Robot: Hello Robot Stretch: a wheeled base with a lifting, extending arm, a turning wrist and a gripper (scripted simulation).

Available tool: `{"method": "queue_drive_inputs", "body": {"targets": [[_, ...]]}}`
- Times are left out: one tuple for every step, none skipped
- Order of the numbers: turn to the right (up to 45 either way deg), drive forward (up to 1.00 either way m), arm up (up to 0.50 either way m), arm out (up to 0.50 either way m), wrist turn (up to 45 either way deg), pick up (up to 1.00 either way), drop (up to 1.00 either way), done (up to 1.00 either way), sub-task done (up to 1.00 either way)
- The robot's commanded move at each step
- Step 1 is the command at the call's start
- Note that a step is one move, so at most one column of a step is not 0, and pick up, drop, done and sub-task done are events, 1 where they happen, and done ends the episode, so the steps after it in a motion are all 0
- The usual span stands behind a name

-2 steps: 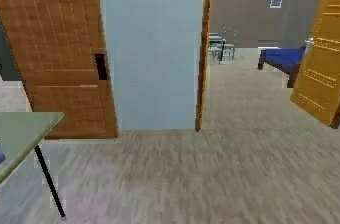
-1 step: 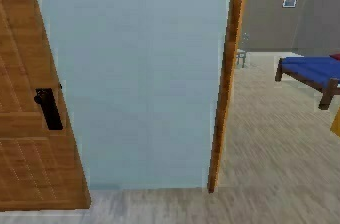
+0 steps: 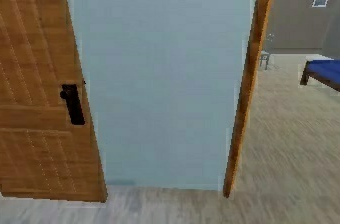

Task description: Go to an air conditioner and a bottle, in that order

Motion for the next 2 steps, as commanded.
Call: {"method": "queue_drive_inputs", "body": {"targets": [[0.0,0.4,0.0,0.0,0.0,0.0,0.0,0.0,0.0],[-45.0,0.0,0.0,0.0,0.0,0.0,0.0,0.0,0.0]]}}
